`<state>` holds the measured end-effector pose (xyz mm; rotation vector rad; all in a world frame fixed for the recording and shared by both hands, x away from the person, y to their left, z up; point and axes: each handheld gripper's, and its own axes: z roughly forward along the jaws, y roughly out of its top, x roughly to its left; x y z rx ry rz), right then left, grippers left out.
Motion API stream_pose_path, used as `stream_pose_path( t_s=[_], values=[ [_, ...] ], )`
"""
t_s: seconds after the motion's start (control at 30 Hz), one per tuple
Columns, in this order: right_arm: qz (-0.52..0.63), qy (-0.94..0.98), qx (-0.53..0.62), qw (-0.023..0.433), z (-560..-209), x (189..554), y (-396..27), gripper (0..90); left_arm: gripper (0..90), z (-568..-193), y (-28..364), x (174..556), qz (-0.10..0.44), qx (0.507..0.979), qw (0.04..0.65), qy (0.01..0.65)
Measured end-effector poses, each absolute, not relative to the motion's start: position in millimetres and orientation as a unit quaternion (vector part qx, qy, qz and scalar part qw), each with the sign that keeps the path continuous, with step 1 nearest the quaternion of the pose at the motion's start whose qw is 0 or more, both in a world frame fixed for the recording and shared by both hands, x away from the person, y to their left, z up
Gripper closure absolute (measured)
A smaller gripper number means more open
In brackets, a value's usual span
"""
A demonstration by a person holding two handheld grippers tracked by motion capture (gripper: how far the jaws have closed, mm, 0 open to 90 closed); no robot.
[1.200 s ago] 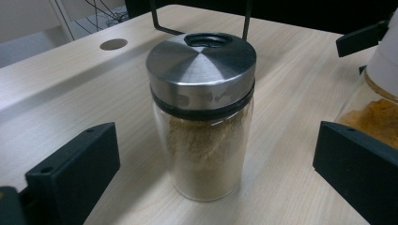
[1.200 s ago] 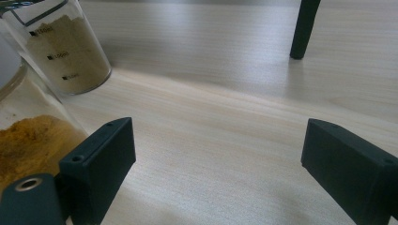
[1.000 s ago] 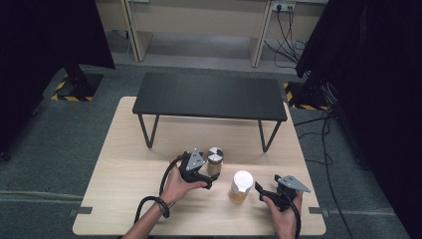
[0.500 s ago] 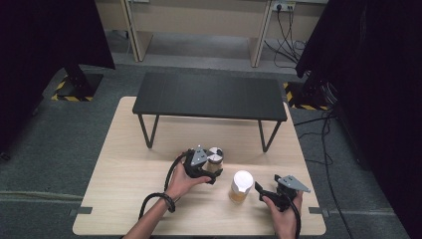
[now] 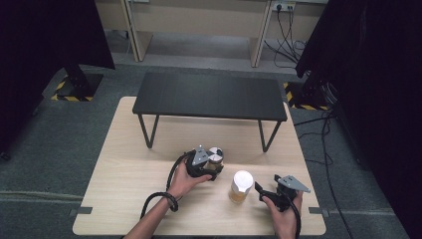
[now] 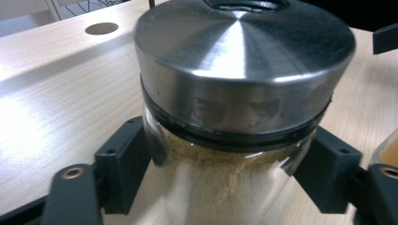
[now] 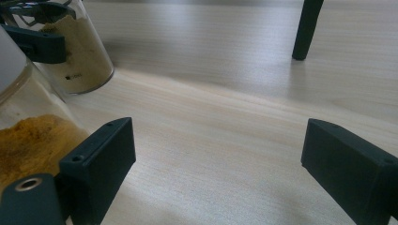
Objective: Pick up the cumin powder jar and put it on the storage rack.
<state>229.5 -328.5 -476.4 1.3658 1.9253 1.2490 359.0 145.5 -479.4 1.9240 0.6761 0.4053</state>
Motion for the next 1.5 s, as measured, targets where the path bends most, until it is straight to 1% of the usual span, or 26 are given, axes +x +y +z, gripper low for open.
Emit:
stream_pose_path(
  t_s=[0.07, 0.47, 0.87, 1.1, 1.23, 1.3, 1.5],
  values=[
    [0.455, 0.701, 0.497, 0.233, -476, 230, -329, 10.5, 29.5, -480, 145, 358, 0.171, 0.799, 0.506, 0.278],
    [0.454, 0.703, 0.496, 0.233, -476, 230, -328, 10.5, 30.0, -480, 147, 353, 0.175, 0.794, 0.508, 0.286],
    [0.451, 0.704, 0.495, 0.235, -476, 230, -327, 10.5, 30.0, -446, 169, 326, 0.198, 0.780, 0.519, 0.290],
    [0.448, 0.705, 0.495, 0.237, -475, 230, -325, 10.5, 30.0, -426, 186, 311, 0.205, 0.781, 0.521, 0.277],
    [0.447, 0.705, 0.496, 0.237, -475, 230, -325, 10.5, 30.0, -418, 194, 306, 0.202, 0.777, 0.526, 0.279],
    [0.446, 0.707, 0.495, 0.239, -475, 230, -324, 10.5, 30.0, -409, 201, 300, 0.209, 0.775, 0.526, 0.279],
    [0.444, 0.707, 0.495, 0.239, -474, 230, -323, 10.5, 30.0, -395, 215, 293, 0.213, 0.763, 0.538, 0.289]
  ],
)
